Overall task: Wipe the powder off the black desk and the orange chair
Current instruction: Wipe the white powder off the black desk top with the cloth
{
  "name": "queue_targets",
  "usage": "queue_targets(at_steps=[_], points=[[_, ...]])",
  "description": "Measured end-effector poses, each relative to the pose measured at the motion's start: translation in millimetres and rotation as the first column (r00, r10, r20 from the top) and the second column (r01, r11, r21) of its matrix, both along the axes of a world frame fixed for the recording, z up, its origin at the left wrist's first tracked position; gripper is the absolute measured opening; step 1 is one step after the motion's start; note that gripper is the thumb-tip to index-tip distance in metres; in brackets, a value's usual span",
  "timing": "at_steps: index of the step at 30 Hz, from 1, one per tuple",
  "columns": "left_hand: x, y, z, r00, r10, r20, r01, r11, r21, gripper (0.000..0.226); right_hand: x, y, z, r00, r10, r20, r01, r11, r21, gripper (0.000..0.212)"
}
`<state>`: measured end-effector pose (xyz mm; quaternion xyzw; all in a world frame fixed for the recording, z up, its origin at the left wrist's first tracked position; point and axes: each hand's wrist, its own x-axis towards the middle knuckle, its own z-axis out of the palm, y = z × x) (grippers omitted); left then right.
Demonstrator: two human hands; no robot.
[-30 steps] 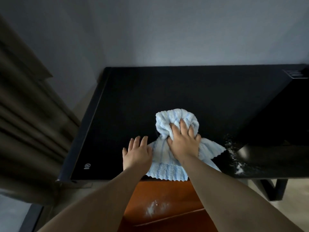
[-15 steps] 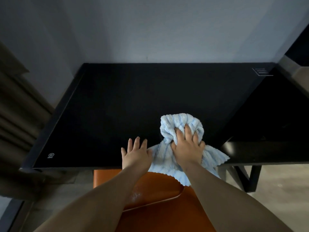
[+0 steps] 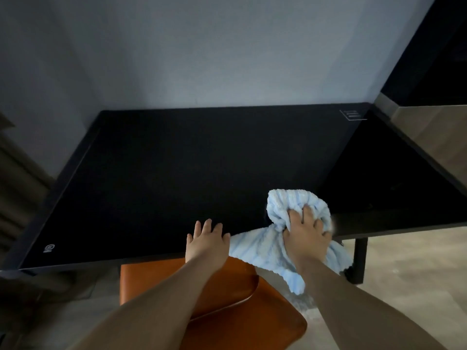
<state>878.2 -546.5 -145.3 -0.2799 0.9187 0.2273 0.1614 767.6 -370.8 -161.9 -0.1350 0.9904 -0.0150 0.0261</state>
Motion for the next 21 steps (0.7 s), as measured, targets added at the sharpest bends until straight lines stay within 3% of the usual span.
queue_targets(at_steps=[8,15,18,21], points=[[-32.0,27.9,3.8,0.995,-0.098,-0.007,0.098,0.992,0.076,0.049,-7.2,54.7,23.1,0.959,-0.282,-0.01,0.281,0.959,-0.041,0.044],[-40.3,29.4,12.1,0.987,-0.036,-0.158,0.045,0.997,0.055,0.047,-3.9,33.4,54.4,0.973,-0.195,-0.121,0.162,0.957,-0.239,0.042],[-35.0,19.8,24.3,0.943,0.097,-0.317,-0.061,0.991,0.122,0.047,-0.3,2.1,67.0,0.982,-0.137,-0.132,0.083,0.933,-0.349,0.042],[-24.3,7.2,43.5,0.79,0.359,-0.498,-0.138,0.894,0.427,0.049,12.5,-36.9,75.1,0.99,-0.046,-0.133,-0.027,0.867,-0.498,0.053]])
